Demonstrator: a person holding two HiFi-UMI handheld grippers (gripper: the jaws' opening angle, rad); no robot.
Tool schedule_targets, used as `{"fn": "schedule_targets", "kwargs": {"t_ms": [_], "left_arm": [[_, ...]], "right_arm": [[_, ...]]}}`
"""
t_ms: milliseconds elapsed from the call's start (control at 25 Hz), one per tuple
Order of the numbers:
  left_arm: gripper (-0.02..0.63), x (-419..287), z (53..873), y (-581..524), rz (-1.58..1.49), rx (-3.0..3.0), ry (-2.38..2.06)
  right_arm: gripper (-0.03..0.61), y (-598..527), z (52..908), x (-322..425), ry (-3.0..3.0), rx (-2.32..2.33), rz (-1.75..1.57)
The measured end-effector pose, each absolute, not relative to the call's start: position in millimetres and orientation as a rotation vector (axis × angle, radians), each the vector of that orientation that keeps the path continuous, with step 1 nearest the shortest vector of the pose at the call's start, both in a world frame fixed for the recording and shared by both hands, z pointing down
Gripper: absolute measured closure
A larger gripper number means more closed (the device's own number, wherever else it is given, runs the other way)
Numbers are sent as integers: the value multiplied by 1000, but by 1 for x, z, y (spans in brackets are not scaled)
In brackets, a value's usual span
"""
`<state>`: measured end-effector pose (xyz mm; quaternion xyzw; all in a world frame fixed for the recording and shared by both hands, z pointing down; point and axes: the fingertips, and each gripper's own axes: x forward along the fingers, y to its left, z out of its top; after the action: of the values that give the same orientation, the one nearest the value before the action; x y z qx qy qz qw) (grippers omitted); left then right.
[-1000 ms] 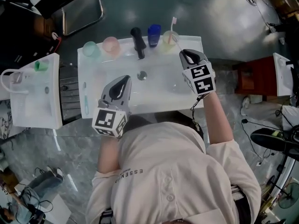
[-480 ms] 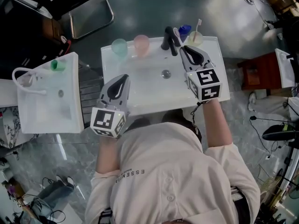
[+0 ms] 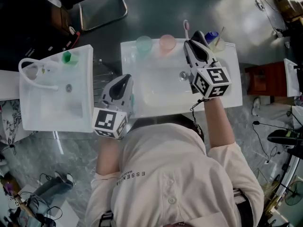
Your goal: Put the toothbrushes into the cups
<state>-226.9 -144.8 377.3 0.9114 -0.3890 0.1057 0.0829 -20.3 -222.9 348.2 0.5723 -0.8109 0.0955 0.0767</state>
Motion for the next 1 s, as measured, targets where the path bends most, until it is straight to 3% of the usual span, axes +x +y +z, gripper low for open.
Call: {"fn": "schedule_targets", "kwargs": {"t_ms": [440,1000], "left_arm": [[611,-217,385,-183,303,2617,-1237],[611,-234,424,-193,367,2492,-1286]], "right_arm": [[528,-286,357,-32,-2609,1689,259],[528,-314,432,-45,-2619,1594,283]]}}
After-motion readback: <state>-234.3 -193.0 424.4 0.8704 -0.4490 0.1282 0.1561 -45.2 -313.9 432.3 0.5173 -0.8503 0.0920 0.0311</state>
